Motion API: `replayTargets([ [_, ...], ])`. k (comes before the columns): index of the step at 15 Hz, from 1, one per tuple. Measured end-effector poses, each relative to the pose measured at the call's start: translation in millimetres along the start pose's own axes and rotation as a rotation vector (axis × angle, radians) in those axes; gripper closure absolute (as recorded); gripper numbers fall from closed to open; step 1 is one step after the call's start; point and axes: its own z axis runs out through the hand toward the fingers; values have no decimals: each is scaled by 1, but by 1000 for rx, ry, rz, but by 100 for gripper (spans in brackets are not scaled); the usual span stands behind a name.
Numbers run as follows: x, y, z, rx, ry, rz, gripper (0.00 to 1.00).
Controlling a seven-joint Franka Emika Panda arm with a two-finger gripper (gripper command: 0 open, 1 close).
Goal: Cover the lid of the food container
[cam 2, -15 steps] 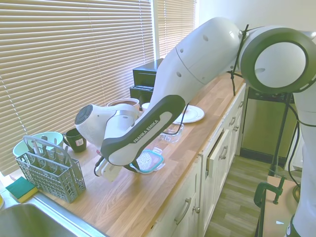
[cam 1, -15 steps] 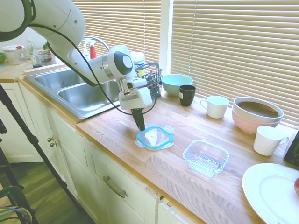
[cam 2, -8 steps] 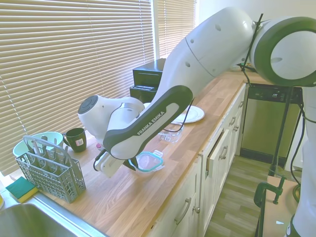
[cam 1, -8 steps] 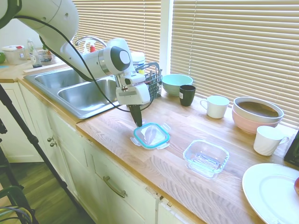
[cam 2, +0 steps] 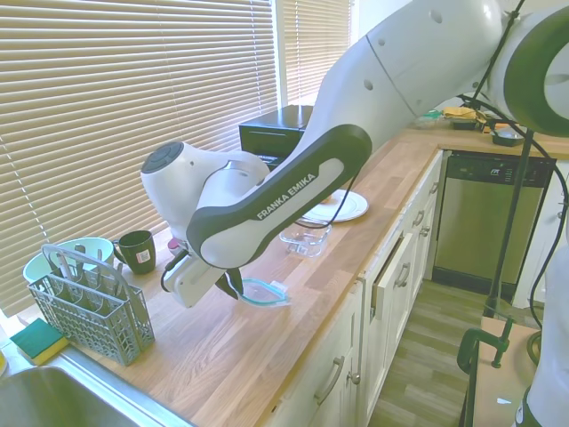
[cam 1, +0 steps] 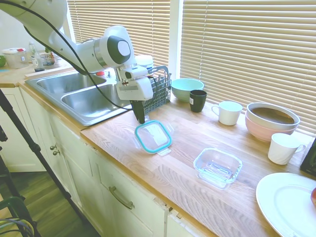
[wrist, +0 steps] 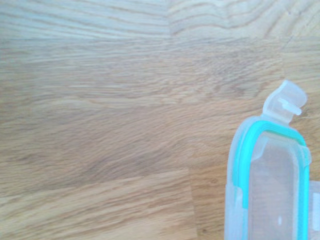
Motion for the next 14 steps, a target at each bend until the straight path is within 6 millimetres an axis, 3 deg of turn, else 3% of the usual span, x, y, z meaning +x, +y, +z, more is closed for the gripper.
replayTargets([
  [10, 17, 42, -51, 108, -83, -42, 100],
  [14, 17, 52, -63, 136, -107, -58, 100],
])
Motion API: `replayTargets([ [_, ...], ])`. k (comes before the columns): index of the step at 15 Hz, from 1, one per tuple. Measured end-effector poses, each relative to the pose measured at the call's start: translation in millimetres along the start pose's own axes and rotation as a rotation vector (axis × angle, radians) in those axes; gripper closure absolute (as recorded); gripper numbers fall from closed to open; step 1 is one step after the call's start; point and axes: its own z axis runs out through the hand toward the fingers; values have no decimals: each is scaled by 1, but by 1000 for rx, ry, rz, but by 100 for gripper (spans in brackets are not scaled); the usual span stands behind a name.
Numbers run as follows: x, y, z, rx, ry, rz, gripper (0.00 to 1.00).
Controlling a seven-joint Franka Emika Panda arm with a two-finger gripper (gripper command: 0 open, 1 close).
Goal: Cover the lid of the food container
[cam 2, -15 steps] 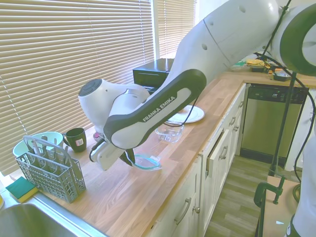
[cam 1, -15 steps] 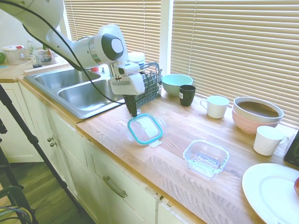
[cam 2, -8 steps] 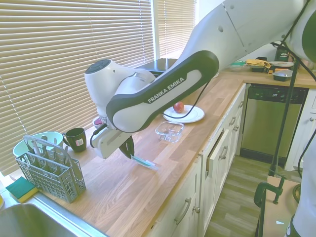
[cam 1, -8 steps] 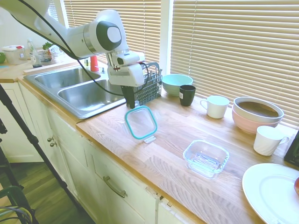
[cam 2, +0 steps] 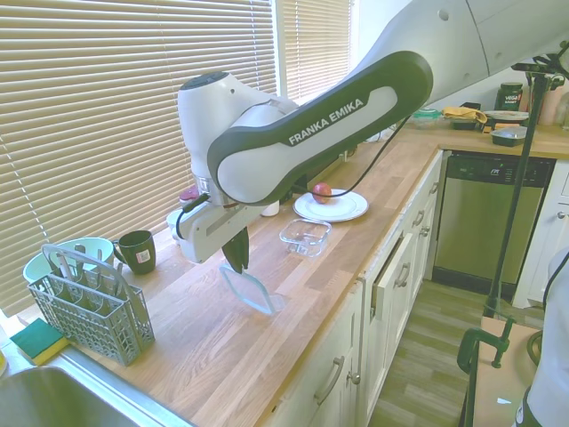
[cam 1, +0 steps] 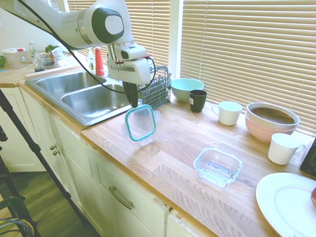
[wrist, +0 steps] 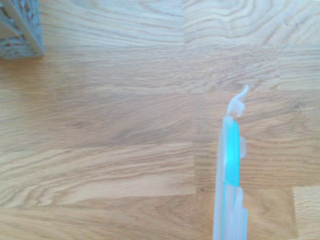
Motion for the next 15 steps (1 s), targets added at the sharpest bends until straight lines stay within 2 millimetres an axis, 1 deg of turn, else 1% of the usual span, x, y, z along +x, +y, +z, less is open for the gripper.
replayTargets([
  [4, 1, 5, -14, 33, -24, -16, 100],
  [7, 5, 16, -27, 50, -36, -22, 100],
  [12, 12, 27, -34, 56, -43, -28, 100],
  [15, 20, 34, -34, 60, -51, -23, 100],
])
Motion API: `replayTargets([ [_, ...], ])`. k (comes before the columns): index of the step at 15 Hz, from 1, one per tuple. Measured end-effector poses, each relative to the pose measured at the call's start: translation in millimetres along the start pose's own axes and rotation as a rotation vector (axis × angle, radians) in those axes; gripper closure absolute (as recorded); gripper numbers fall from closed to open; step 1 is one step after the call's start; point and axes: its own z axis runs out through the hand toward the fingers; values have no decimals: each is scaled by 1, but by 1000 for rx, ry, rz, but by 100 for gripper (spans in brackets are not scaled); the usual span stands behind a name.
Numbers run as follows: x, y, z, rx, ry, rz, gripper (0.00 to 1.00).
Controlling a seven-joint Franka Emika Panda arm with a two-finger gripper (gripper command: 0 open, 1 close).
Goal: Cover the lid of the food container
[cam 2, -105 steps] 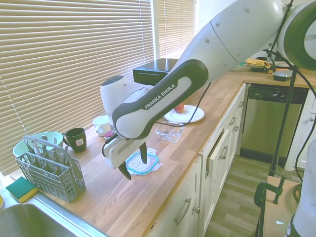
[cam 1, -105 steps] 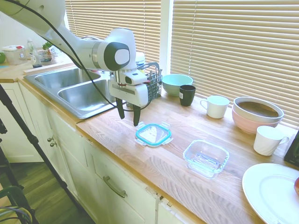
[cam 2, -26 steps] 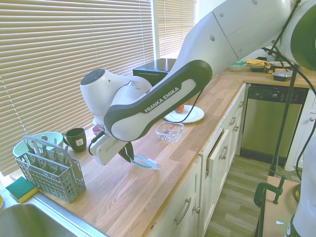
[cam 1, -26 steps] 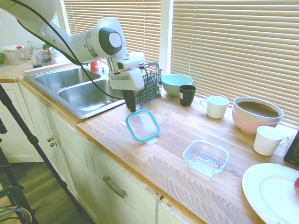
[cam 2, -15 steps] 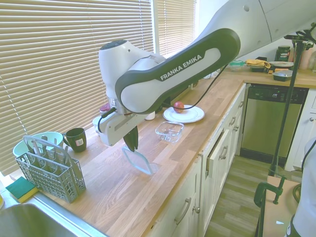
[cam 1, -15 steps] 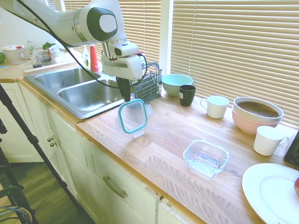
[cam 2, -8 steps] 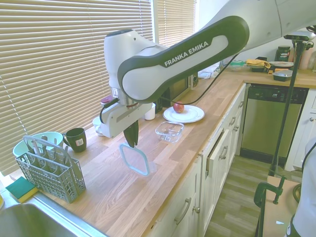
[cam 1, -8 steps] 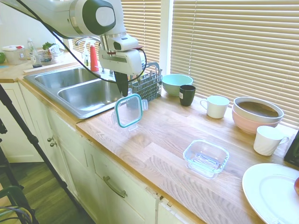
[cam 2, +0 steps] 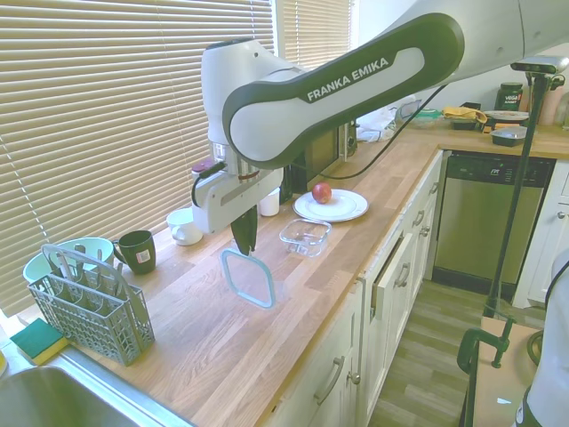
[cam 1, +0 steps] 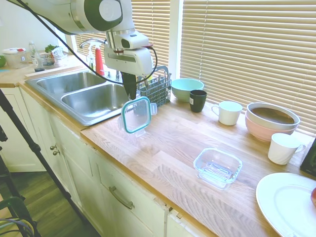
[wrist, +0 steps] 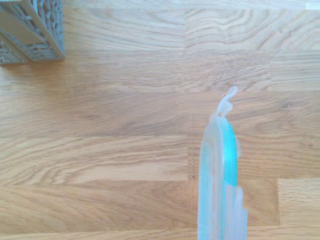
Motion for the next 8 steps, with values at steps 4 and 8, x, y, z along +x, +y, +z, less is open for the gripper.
replayTargets([
  [4, 11, 10, 1, 8, -31, -2, 100],
  [8, 13, 12, 0, 9, -30, -13, 100],
])
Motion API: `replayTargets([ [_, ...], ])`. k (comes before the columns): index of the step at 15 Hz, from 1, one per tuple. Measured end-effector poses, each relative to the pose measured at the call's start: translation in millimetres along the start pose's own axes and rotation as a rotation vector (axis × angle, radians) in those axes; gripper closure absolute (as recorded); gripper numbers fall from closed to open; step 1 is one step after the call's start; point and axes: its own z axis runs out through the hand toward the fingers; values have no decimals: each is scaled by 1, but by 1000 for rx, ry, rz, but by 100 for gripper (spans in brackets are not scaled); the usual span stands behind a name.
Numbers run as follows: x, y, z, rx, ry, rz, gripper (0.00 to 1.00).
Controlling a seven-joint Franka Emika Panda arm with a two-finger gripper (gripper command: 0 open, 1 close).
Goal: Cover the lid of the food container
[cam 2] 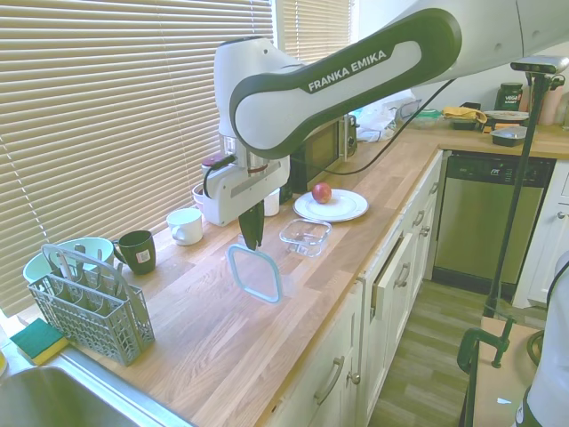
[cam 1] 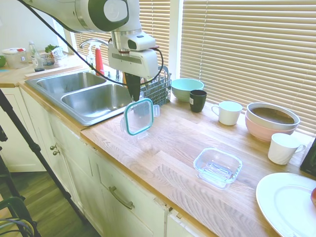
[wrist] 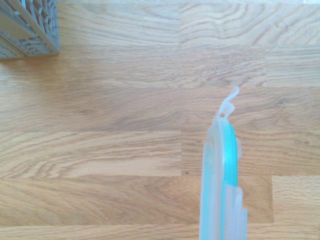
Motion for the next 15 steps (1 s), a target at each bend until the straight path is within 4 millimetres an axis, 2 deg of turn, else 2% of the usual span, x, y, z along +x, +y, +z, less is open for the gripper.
replayTargets([
  [3, 18, 14, -7, 4, 0, -4, 100],
  [11, 77, 80, -26, 19, -9, 16, 100],
  [15, 91, 100, -23, 11, -17, 13, 100],
])
